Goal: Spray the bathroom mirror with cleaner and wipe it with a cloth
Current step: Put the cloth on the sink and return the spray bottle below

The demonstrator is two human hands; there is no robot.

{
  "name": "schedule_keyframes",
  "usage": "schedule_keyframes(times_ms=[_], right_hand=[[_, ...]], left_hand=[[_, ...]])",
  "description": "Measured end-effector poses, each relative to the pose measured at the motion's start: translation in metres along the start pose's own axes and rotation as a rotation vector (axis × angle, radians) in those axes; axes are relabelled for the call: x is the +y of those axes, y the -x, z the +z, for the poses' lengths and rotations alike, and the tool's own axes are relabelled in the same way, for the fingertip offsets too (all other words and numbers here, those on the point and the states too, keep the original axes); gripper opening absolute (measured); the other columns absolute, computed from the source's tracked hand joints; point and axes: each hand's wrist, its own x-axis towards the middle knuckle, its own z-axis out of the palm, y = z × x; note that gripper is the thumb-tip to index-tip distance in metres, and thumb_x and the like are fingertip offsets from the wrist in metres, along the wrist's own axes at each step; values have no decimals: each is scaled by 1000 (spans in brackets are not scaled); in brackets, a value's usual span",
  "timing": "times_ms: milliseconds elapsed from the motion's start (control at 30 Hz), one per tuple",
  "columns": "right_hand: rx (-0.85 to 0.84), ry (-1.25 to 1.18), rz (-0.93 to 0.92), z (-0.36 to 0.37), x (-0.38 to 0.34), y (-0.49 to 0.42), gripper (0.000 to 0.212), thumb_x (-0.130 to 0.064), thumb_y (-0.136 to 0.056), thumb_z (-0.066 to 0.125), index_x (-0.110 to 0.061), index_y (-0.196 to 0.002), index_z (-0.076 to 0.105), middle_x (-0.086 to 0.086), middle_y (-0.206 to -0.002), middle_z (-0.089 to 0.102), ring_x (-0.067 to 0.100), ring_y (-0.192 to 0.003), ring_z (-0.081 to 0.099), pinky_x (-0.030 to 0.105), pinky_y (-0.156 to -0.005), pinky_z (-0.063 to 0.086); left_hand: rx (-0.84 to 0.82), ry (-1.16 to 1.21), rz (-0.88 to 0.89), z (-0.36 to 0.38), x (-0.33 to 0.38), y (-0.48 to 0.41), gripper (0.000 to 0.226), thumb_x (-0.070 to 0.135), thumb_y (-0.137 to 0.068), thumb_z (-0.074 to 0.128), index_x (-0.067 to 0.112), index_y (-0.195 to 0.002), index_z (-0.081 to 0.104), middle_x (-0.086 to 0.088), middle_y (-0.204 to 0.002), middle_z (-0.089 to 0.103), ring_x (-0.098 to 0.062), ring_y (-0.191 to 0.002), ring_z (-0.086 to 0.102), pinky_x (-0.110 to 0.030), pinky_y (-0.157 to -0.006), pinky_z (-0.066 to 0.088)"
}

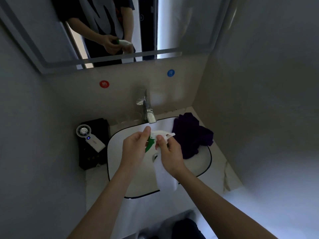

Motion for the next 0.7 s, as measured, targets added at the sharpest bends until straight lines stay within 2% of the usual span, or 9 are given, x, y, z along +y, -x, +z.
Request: schedule_keyframes(times_ms=[100, 200, 267, 367, 433, 500, 567, 633, 700], right_hand=[[6, -2, -5, -2, -2, 0, 30, -38, -104, 48, -29, -78, 60, -5, -73, 62, 6, -67, 57, 28, -64, 46], [-14, -36, -2, -7, -5, 6, 27, -35, -104, 49, -32, -79, 59, -7, -73, 61, 3, -66, 57, 17, -62, 43], [-23, -64, 15, -12, -6, 13, 24, -34, -104, 51, -32, -82, 60, -8, -73, 61, 1, -66, 57, 15, -62, 43], [-16, -105, 5, -25, -7, 22, 21, -29, -103, 53, -27, -85, 62, -9, -76, 62, -2, -67, 59, 12, -61, 43], [-14, -139, 12, -38, -7, 30, 20, -29, -103, 53, -19, -89, 64, -5, -80, 64, -2, -69, 61, 12, -61, 45], [4, -151, 22, -54, -3, 38, 28, -37, -101, 55, -13, -91, 67, -1, -82, 68, 3, -72, 64, 16, -62, 48], [52, -165, 45, -76, 3, 49, 37, -47, -97, 56, -13, -89, 68, -3, -78, 70, 6, -72, 66, 21, -63, 51], [85, -204, 71, -103, 10, 61, 33, -42, -99, 57, -14, -84, 67, -5, -72, 67, 1, -66, 63, 16, -61, 46], [93, -256, 113, -131, 19, 75, 30, -34, -102, 55, -14, -83, 67, -6, -69, 66, -2, -62, 61, 12, -60, 43]], left_hand=[[68, -26, 57, 6, 2, 3, 44, 41, -101, 59, 3, -86, 75, -22, -87, 71, -19, -74, 62, -34, -70, 48], [64, -81, 111, 4, 6, 8, 43, 37, -102, 59, -2, -89, 73, -27, -87, 69, -22, -73, 59, -36, -68, 46], [70, -88, 132, 7, 7, 14, 41, 34, -102, 59, -2, -87, 73, -27, -83, 68, -21, -71, 58, -35, -67, 44], [92, -96, 130, 19, 9, 28, 38, 31, -103, 59, 7, -77, 71, -8, -69, 64, -13, -66, 55, -30, -64, 43], [110, -96, 143, 32, 13, 41, 41, 31, -103, 58, 5, -73, 69, 1, -63, 60, -6, -59, 51, -25, -60, 42], [131, -109, 161, 49, 17, 57, 43, 29, -104, 58, 0, -74, 69, 3, -60, 58, -2, -53, 48, -18, -55, 41], [127, -128, 167, 69, 17, 71, 40, 27, -104, 59, 2, -74, 70, 4, -58, 60, -1, -50, 49, -14, -53, 42], [81, -152, 159, 93, 17, 84, 39, 25, -103, 60, 0, -74, 70, 0, -61, 61, -6, -53, 49, -20, -55, 43], [23, -193, 159, 118, 9, 95, 32, 22, -103, 60, 10, -76, 74, 6, -60, 63, -5, -55, 51, -21, -57, 45]])
